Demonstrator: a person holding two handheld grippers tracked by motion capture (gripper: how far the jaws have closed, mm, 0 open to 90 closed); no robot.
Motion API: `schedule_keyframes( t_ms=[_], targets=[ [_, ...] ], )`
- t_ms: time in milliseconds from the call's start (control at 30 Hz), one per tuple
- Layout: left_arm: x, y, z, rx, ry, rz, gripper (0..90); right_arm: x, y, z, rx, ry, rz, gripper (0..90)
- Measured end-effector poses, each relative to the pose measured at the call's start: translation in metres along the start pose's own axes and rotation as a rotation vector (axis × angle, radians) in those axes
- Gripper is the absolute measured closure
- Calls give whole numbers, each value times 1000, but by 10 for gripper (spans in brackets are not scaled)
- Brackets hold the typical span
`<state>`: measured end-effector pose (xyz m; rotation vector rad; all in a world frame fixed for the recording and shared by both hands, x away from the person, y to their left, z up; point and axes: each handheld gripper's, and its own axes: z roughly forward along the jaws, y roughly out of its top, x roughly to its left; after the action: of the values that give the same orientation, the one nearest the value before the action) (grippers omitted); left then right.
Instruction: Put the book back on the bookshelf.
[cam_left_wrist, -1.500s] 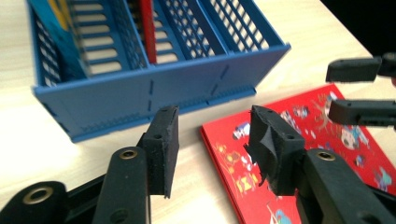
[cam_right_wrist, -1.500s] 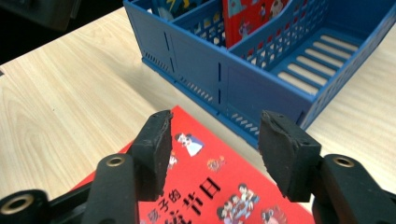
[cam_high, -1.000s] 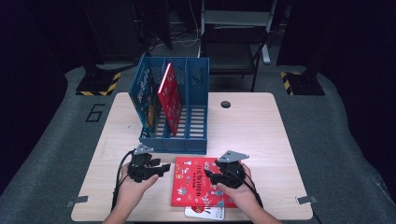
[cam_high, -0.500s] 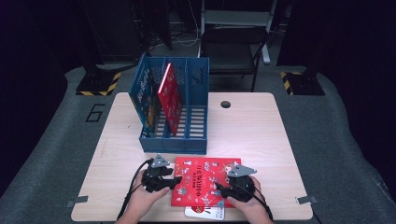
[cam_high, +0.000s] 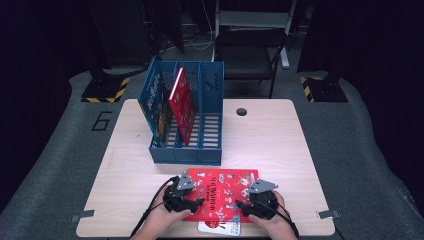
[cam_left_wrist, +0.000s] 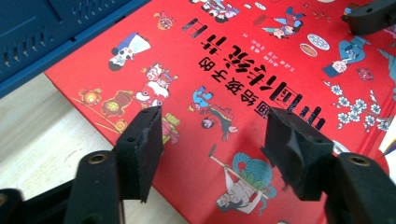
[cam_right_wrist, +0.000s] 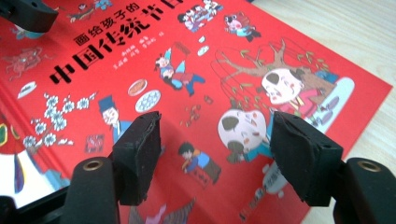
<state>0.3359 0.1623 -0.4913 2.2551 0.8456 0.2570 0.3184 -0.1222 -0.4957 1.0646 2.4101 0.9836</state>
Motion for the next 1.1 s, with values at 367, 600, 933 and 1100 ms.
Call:
schedule_keyframes(
  t_ms=[367,600,933,1100],
  targets=[
    [-13,-3,5,-7,44,72,239,2,-10,-13,35,-21,20,314],
    [-16,-5,7,-2,40,90,156,-6,-22,-27,49,5,74,316],
    [-4,-18,-12,45,16,29,263,-21,-47,-47,65,8,156,335],
    [2,-25,-16,58,-24,-58,269,-23,-47,-47,49,18,163,360]
  ],
)
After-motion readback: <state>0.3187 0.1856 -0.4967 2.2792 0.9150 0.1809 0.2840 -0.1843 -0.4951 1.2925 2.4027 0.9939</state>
